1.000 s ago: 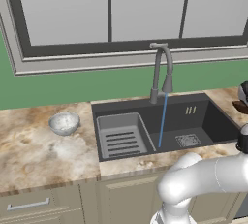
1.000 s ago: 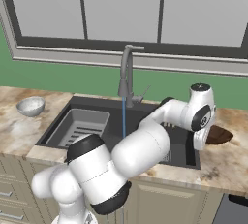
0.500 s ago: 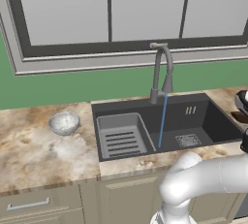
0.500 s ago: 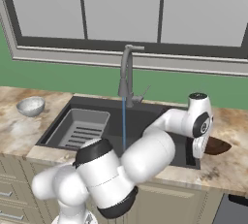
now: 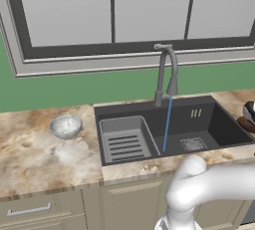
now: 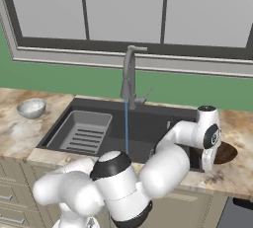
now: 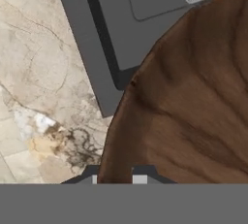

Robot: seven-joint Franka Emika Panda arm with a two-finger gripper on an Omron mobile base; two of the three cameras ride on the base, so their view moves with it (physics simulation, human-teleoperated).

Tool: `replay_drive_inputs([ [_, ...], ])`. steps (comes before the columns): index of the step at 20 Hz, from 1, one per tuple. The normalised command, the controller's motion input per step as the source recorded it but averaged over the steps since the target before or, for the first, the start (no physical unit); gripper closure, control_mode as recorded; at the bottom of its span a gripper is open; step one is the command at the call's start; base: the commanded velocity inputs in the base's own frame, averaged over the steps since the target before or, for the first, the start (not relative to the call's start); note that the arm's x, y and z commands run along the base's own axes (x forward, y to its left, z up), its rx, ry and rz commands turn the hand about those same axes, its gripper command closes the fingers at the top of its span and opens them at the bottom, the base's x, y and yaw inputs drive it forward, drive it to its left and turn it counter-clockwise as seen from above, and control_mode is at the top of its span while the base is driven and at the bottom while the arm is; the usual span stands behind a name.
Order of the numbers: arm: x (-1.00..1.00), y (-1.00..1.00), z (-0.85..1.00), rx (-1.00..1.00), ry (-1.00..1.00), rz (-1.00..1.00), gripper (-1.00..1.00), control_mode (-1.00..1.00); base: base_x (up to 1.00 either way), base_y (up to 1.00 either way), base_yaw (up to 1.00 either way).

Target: Rinse each bowl for a few seconds and place them down in the sink or on the counter.

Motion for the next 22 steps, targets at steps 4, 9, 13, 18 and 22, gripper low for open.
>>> replay_drive_inputs([
  [4, 0.08, -0.27, -0.4, 0.01, 0.0, 0.06, 1.0, -1.0, 0.0, 0.0, 0.0],
  [9, 0.26, -0.08, -0.3, 0.0, 0.0, 0.04, 1.0, -1.0, 0.0, 0.0, 0.0],
  [13, 0.41, -0.01, -0.22, 0.0, 0.01, 0.0, 1.0, -1.0, 0.0, 0.0, 0.0],
  [18, 0.4, 0.0, -0.18, 0.02, 0.04, -0.01, 1.0, -1.0, 0.0, 0.0, 0.0],
  [22, 0.3, -0.03, -0.18, 0.01, 0.05, -0.02, -1.0, -1.0, 0.0, 0.0, 0.0],
])
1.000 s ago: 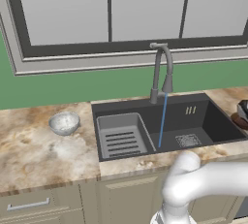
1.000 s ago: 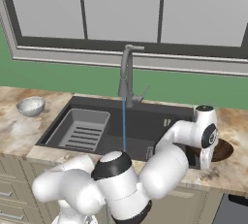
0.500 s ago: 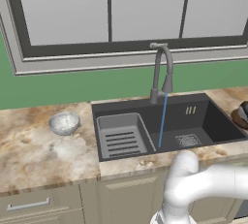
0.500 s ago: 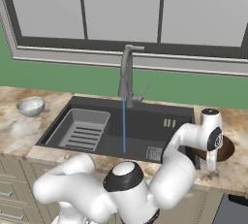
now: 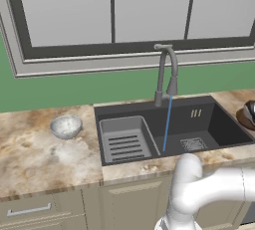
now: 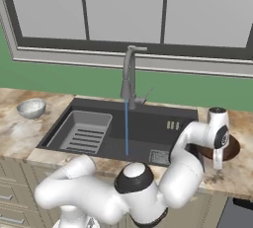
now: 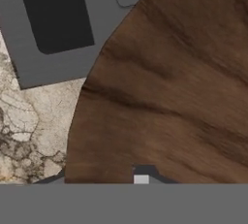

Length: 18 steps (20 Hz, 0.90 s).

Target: Rinse each bowl for a few seconds and place them down in the sink or on the counter.

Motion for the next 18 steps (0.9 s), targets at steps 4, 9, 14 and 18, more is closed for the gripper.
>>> replay_drive_inputs([
  [4, 0.16, -0.27, -0.06, 0.03, 0.03, 0.0, -1.0, -1.0, 0.0, 0.0, 0.0],
  [9, 0.01, -0.32, 0.0, 0.04, 0.0, 0.0, -1.0, -1.0, 0.0, 0.0, 0.0],
  [14, -0.13, -0.1, 0.27, 0.06, 0.0, 0.0, -1.0, -1.0, 0.0, 0.0, 0.0],
  [18, -0.39, 0.1, 0.88, 0.06, -0.03, 0.0, -1.0, -1.0, 0.0, 0.0, 0.0],
])
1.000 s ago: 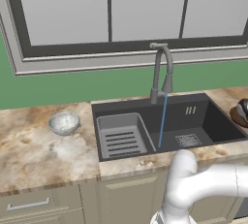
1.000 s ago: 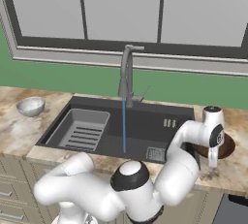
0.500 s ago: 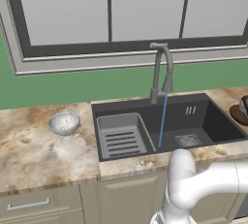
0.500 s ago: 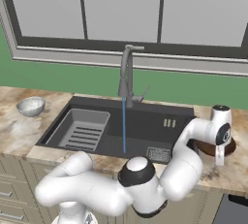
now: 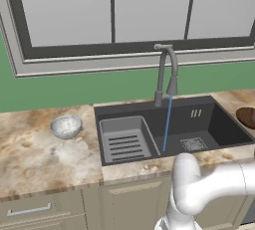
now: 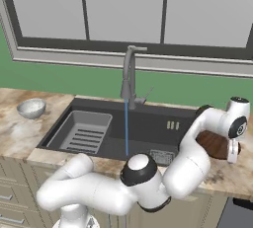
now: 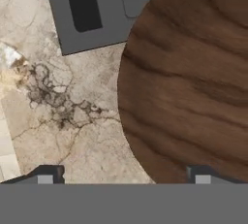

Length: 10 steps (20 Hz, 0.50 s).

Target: Rinse each bowl for a few seconds and place them down in the sink or on the counter.

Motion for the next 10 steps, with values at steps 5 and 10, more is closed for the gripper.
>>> replay_drive_inputs([
  [5, -0.5, 0.26, 0.95, 0.05, -0.07, 0.05, -1.0, -1.0, 0.0, 0.0, 0.0],
  [10, -0.74, 0.54, 0.95, -0.01, -0.07, 0.04, -1.0, -1.0, 0.0, 0.0, 0.0],
])
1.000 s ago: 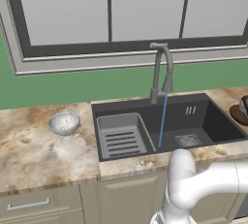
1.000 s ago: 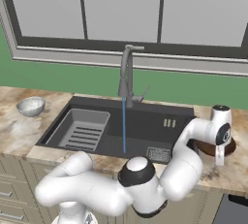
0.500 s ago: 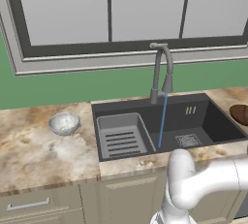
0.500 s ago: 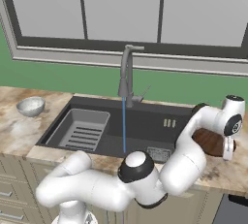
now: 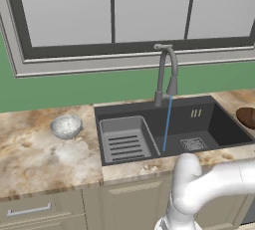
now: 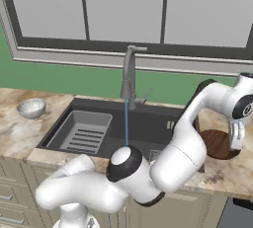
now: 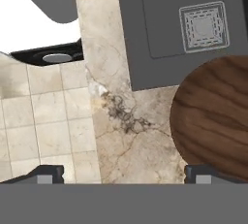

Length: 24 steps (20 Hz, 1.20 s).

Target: Rinse each bowl for a few seconds and place them down in the sink or on the counter.

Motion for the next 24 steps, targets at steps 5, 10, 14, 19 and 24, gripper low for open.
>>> replay_drive_inputs([
  [5, -0.49, 0.98, 0.85, -0.1, -0.01, 0.05, -1.0, -1.0, 0.0, 0.0, 0.0],
  [10, -0.37, 1.0, 0.73, -0.13, -0.02, 0.08, -1.0, -1.0, 0.0, 0.0, 0.0],
  [14, -0.35, 1.0, 0.66, -0.12, -0.03, 0.09, -1.0, -1.0, 0.0, 0.0, 0.0],
  [19, -0.32, 1.0, 0.63, -0.11, 0.0, 0.11, -1.0, -1.0, 0.0, 0.0, 0.0],
  [24, -0.26, 1.0, 0.49, -0.06, 0.01, 0.15, -1.0, -1.0, 0.0, 0.0, 0.0],
])
